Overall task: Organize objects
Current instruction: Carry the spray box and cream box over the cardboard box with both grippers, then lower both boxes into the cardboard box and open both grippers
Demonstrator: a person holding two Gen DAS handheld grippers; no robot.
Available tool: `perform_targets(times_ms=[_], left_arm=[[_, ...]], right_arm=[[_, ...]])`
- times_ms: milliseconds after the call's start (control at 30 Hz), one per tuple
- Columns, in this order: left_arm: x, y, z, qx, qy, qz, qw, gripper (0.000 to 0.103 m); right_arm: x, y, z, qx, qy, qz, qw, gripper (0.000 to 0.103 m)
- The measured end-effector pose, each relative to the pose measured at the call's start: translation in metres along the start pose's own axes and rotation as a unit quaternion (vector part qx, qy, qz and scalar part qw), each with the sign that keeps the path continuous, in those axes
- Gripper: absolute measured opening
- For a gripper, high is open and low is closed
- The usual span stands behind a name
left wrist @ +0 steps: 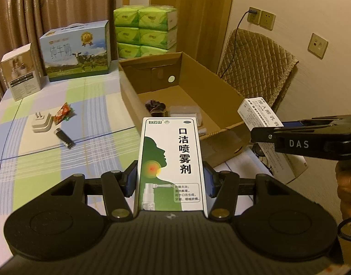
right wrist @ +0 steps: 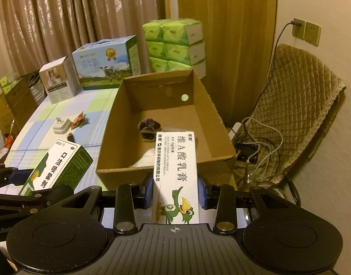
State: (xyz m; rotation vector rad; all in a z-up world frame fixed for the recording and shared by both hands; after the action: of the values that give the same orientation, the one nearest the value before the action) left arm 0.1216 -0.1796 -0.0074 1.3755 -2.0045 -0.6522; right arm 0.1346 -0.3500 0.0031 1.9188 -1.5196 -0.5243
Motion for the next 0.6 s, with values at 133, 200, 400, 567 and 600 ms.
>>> perform_targets(times_ms=[133,200,400,567,600], left_arm=[[0.006,-0.008,-0.008,0.0,-0.004,0.003,1.0,0.051],[0.008,-0.014,-0.013,0.0,-0.004,0.002,1.0,0.051],[0.011,-0.028,-0.03,0.004,-0.006,0.002,1.0,0.051],[0.013,-0.038,-0.041,0.006,-0.007,0.002,1.0,0.051],[0.013,-0.039,-0.043,0.006,-0.007,0.002,1.0,0.051]], right_arm=[[0.007,-0.005,-0.006,0.002,-0.001,0.004,1.0,0.035],[0.01,-0.008,-0.01,0.002,0.002,0.007,1.0,0.035],[0.017,-0.02,-0.021,-0.001,0.006,0.011,1.0,0.035],[0.022,-0.032,-0.027,-0.005,0.01,0.012,1.0,0.035],[0.023,-0.035,-0.028,-0.006,0.011,0.012,1.0,0.035]])
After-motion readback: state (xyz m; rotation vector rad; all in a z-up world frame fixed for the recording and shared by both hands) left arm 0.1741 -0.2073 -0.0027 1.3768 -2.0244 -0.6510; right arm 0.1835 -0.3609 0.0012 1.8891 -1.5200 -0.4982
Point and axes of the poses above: each gripper's, at about its wrist camera, not at the fingertips, and y roughly against the way its jaws point, x to its right, z to its underside, the point moved 6 cm from there along -y, roughly the way its jaws point, and after that the axes turned 11 degrees about y, right-handed, at the moved point
